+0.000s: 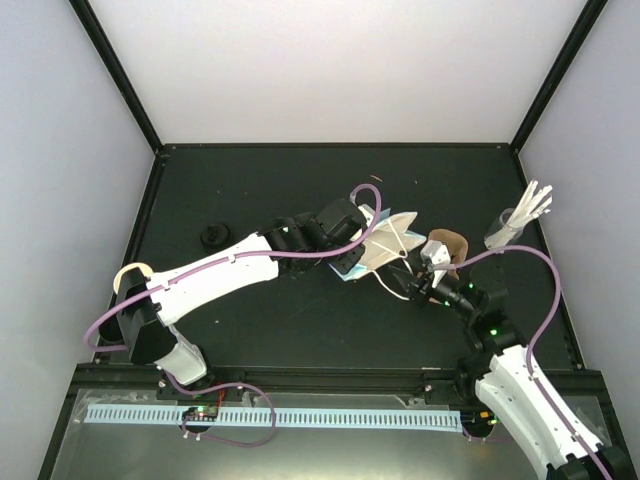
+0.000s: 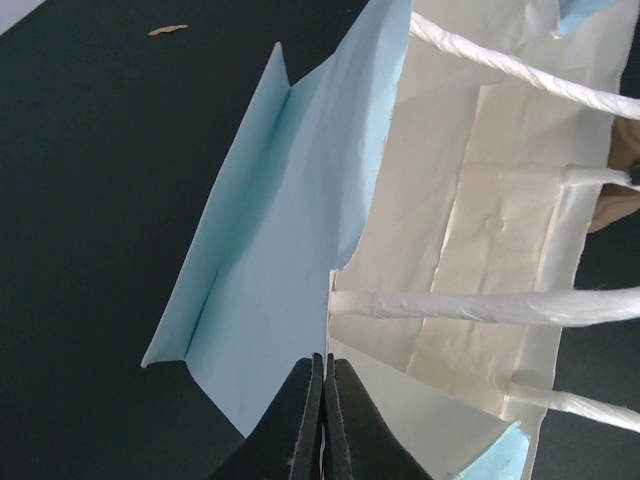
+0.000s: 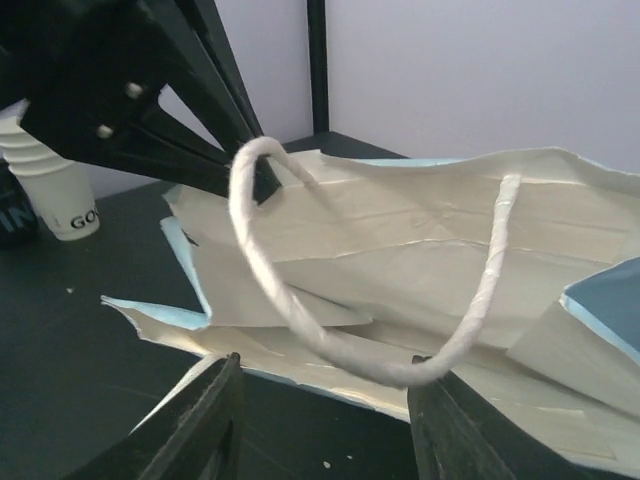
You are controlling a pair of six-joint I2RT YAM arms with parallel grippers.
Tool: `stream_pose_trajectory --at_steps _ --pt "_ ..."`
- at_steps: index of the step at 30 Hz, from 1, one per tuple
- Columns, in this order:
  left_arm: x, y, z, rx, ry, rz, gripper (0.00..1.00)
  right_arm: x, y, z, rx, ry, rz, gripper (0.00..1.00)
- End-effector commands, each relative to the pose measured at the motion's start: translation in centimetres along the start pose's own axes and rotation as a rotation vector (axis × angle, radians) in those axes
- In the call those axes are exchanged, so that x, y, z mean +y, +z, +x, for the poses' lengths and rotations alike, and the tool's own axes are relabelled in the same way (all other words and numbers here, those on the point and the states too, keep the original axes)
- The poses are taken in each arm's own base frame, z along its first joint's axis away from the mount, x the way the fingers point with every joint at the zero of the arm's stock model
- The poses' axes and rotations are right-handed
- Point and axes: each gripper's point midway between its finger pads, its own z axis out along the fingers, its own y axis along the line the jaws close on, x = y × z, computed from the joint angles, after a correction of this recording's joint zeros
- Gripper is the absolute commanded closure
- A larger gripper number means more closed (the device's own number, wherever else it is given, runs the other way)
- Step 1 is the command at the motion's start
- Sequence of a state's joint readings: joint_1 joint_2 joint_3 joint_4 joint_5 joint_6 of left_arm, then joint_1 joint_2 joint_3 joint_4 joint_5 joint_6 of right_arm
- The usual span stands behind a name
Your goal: Pack the takeout coffee
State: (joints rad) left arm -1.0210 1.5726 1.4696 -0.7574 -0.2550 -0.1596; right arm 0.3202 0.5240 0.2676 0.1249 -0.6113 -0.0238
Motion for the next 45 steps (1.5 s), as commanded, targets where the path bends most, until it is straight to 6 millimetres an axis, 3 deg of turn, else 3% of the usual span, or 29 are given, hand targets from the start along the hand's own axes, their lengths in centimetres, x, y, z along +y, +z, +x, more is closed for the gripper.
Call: stream_pose_trajectory --at_steps 1,7,15,19,25,30,36,40,45 --pt "-1.2 -1.2 -2.0 -0.049 0.009 0.078 0.98 -1.0 0.5 0.2 0.023 0.069 0.041 0.55" --pt "-3.7 -1.3 -2.0 -0.057 0.058 0.218 0.98 -2.8 1.0 0.3 -0.015 0.182 0.126 0.7" --pt "-4.7 -1.5 -2.6 -0.084 0.058 0.272 0.98 -3.6 1.4 2.4 -0.007 0.323 0.184 0.76" --pt "-5.6 -3.4 -3.9 -0.145 0.06 0.344 0.98 -4.9 1.2 4.2 -0.01 0.393 0.282 0.81" --pt "-7.8 -6.8 -5.2 -0.227 0.08 0.515 0.98 -5.6 1.5 4.9 -0.02 0.46 0.336 0.86" --pt "-7.5 -9.7 -6.2 -0.306 0.032 0.553 0.99 -6.8 1.1 5.9 -0.014 0.5 0.419 0.86" --pt "-5.8 -12.4 -6.7 -0.395 -0.033 0.542 0.98 -7.7 0.2 6.7 0.002 0.507 0.497 0.83" --pt "-4.9 -11.2 -5.7 -0.374 -0.027 0.481 0.98 -6.9 0.2 5.1 -0.022 0.436 0.443 0.76" --pt "-4.2 -6.2 -3.1 -0.242 -0.028 0.372 0.98 -6.3 -0.6 1.9 -0.078 0.307 0.42 0.59"
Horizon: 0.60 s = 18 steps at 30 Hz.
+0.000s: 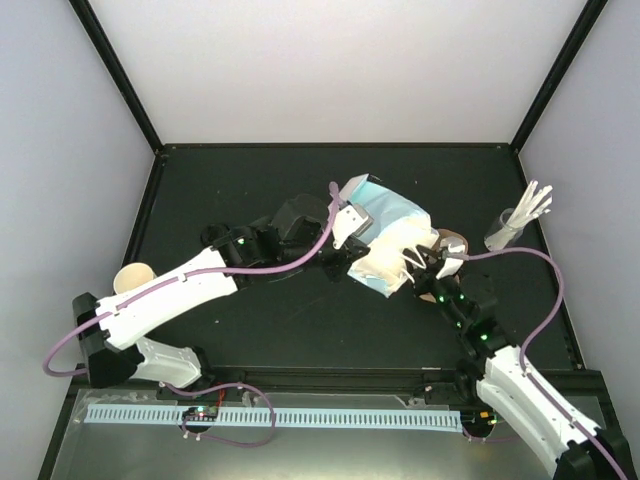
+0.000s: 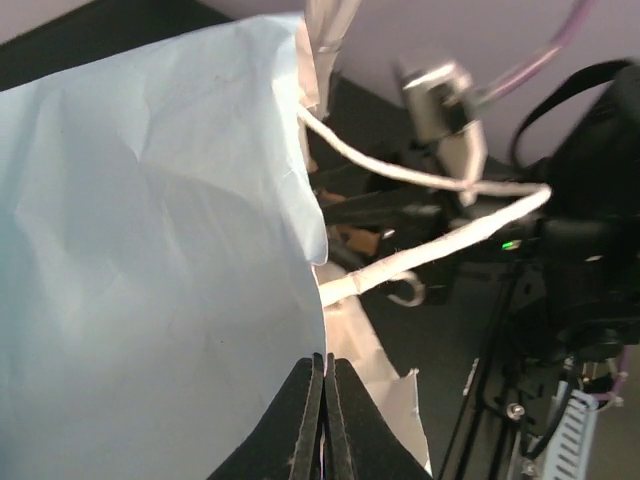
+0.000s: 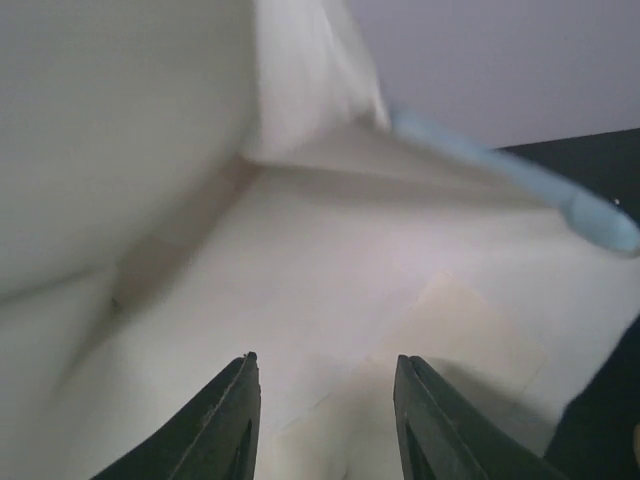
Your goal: Pack the takeout coffee
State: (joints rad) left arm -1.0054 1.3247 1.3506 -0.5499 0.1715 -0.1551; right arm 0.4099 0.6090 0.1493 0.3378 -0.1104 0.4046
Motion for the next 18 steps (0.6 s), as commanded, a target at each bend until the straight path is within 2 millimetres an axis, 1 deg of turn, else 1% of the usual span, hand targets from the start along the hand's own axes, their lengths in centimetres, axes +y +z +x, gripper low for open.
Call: stream_pose_trajectory --at_steps 1,3,6,8,11,13,16,18 --pt "2.7 2.6 1.8 0.054 -0.012 -0.113 0.98 0.4 -0.8 -1.6 -0.04 -0.126 0.009 0.56" --pt "3.6 3.8 3.2 0.109 -0.025 -0.147 0.98 0.2 -0.9 -1.9 -0.048 -0.176 0.025 0.51" --pt "4.1 5.3 3.9 0.15 -0.025 -0.154 0.98 0.3 -0.6 -1.8 -0.028 -0.221 0.017 0.5" --pt "3.9 5.8 3.7 0.154 -0.024 -0.14 0.98 1.0 -0.2 -1.5 -0.005 -0.225 -0.021 0.5" --pt "3.4 5.7 2.8 0.127 -0.018 -0.118 0.98 2.8 0.3 -0.9 0.045 -0.227 -0.125 0.52" --pt "3.2 5.5 2.1 0.101 -0.017 -0.108 0.98 3.0 0.7 -0.8 0.066 -0.166 -0.141 0.57" --pt "2.9 5.4 1.4 0.073 -0.039 -0.097 0.98 2.3 1.5 -0.7 0.102 -0.017 -0.09 0.59" --pt "2.7 5.6 1.4 0.067 -0.053 -0.086 0.98 2.7 1.8 -0.7 0.138 0.044 -0.094 0.58"
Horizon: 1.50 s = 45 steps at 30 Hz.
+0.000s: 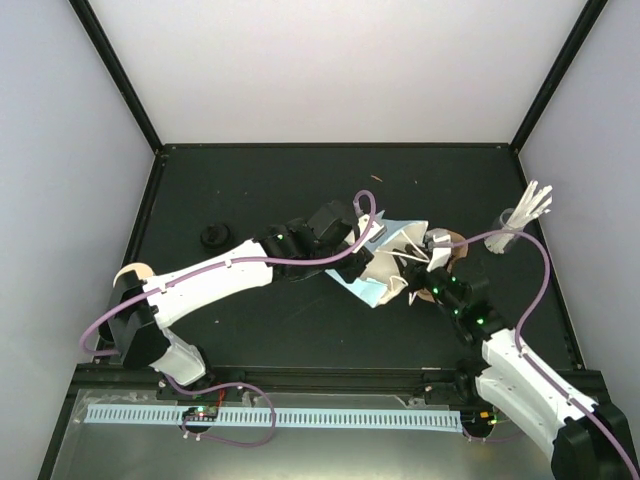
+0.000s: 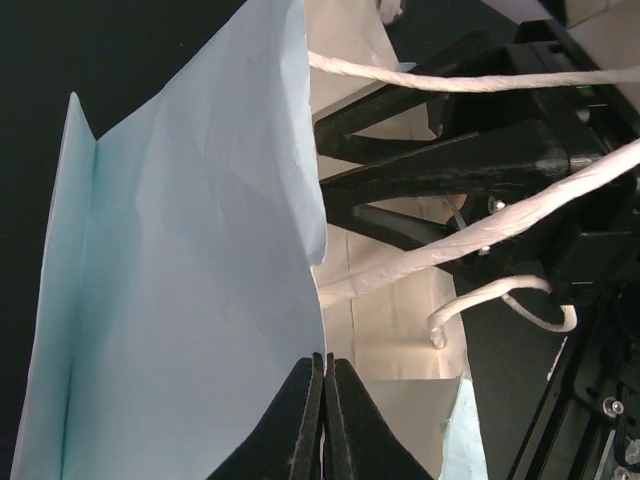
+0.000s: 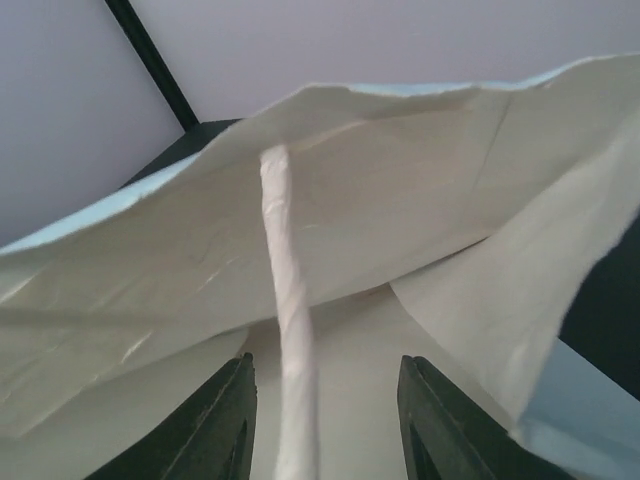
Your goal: Pack the takeout coffee
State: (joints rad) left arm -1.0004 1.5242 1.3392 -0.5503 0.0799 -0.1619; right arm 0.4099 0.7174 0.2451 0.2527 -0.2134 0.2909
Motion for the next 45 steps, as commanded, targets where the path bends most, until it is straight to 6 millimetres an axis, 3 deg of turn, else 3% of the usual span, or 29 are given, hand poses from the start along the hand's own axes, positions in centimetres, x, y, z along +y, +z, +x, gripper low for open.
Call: stream_pose_trajectory --at_steps 1,6,12,20,29,35,38,42,44,45 --pt "-1.2 -1.9 -3.8 -0.124 -0.021 0.053 0.98 1.5 0.5 -1.9 0.026 0.163 -0.055 0.56" --pt "-0.6 -0.9 -3.2 -0.099 -0.043 0.028 0.98 0.4 0.3 -1.5 0.156 0.398 0.069 0.48" --pt "0.1 -0.7 -3.1 -0.107 -0.062 -0.013 0.98 1.6 -1.1 -2.2 0.275 0.497 0.096 0.39" --pt "-0.8 0.2 -2.2 -0.095 -0.072 0.051 0.98 2.9 -0.9 -3.6 0.181 0.768 0.004 0.42" --pt "-0.8 1.0 -1.4 -0.075 -0.091 0.062 0.98 2.9 -1.4 -6.5 0.111 0.798 0.021 0.42" --pt "-1.4 1.0 -1.1 -0.067 -0.087 0.095 0.98 2.2 -1.4 -6.8 0.07 0.862 0.051 0.41" --pt "-2.1 1.0 -1.0 -0.064 -0.079 0.131 0.98 2.2 -0.5 -6.2 0.115 0.878 0.068 0.42" --pt "-2.5 1.0 -0.8 -0.065 -0.071 0.144 0.98 2.0 0.4 -4.9 0.193 0.892 0.103 0.55" --pt "-2.6 0.9 -0.6 -0.06 -0.069 0.148 0.92 2.0 0.4 -4.6 0.205 0.887 0.108 0.64" --pt "-2.6 0.9 -0.5 -0.056 -0.068 0.146 0.83 1.9 0.3 -4.5 0.205 0.88 0.11 0.68"
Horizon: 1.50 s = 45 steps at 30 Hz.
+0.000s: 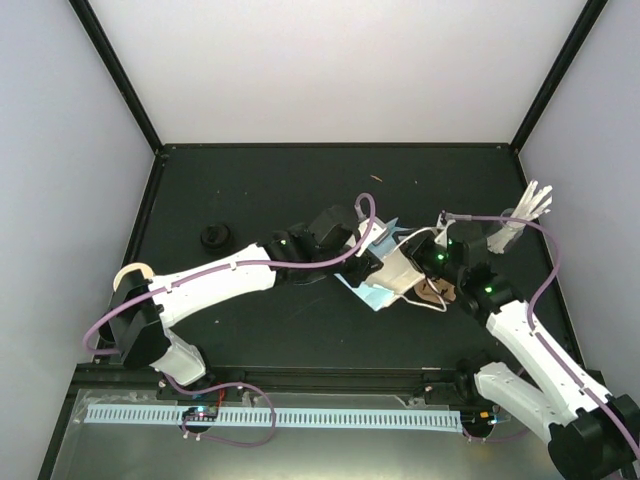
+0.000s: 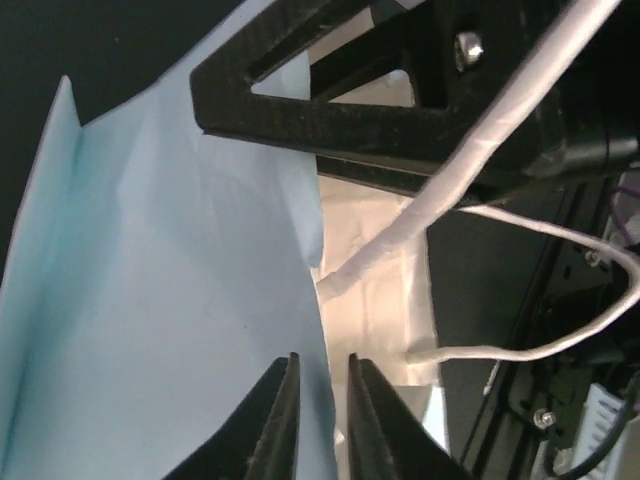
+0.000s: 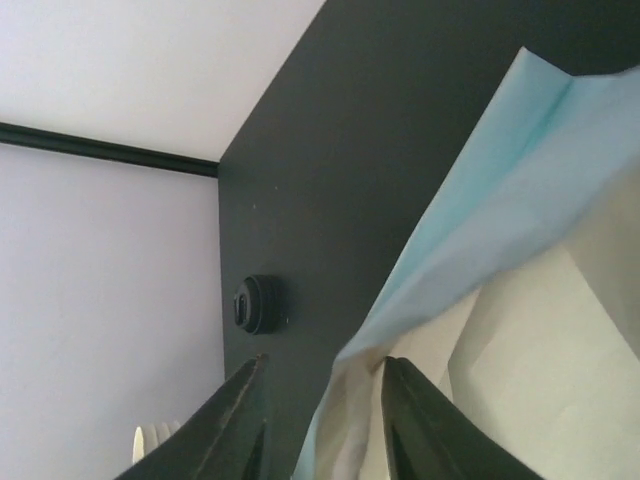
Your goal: Pack the takeout coffee
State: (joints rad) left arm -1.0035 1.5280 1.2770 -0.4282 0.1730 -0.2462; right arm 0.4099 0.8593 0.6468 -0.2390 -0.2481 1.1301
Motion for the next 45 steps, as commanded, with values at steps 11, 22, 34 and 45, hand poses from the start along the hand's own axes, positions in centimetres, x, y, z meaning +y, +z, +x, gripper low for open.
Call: stream_pose_trajectory --at_steps 11,22,34,45 --pt "6.9 -6.3 -0.5 -0.09 -0.125 -0.213 0.22 -1.1 -0.5 4.9 0.213 -0.205 -0.086 0.99" --pt "10.8 -3.5 5.2 0.164 -0.136 -0.216 0.24 -1.7 -1.2 8.1 0.369 -0.356 -0.166 0.99" --pt "12.9 -1.1 9.8 0.304 -0.202 -0.28 0.36 -2.0 -0.9 8.3 0.381 -0.361 -0.16 0.98" --pt "13.9 0.3 10.6 0.372 -0.246 -0.312 0.48 -2.2 -0.8 8.4 0.396 -0.369 -0.149 0.98"
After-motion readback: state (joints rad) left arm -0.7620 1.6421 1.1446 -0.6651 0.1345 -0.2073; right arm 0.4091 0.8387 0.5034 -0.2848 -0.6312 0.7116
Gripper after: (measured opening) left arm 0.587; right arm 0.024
